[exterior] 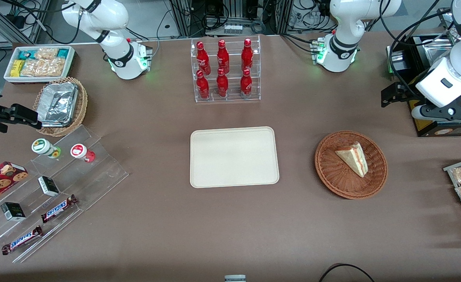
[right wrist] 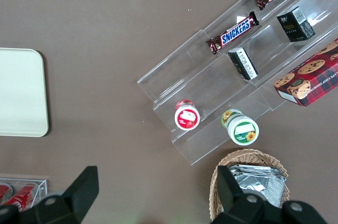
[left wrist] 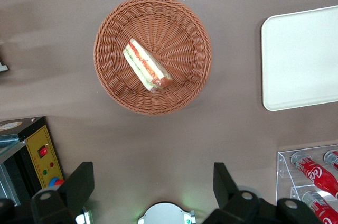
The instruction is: Place sandwich from basket to tray
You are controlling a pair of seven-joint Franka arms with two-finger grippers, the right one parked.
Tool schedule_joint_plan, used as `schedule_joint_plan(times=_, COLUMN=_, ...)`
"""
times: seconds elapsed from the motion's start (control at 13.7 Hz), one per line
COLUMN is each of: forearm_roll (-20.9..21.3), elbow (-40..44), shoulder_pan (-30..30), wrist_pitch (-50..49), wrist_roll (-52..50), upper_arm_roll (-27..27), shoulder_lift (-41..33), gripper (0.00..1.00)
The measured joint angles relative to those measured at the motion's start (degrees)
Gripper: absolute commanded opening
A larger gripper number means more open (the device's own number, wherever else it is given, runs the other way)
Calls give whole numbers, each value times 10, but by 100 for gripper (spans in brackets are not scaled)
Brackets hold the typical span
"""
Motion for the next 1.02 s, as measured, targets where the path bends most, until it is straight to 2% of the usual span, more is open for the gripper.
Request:
schedule_joint_plan(times=0.58, forearm_roll=10, elbow=-25, shoulder_pan=0, wrist_pitch=34, wrist_roll=-3, upper_arm_roll=1, shoulder_lift=4, gripper=100)
schedule_joint_plan(times=1.02, forearm_roll=11, elbow=-114, shoulder_pan=19, wrist_pitch=168, wrist_roll=-23, upper_arm_roll=4, shoulder_lift=34, gripper=100)
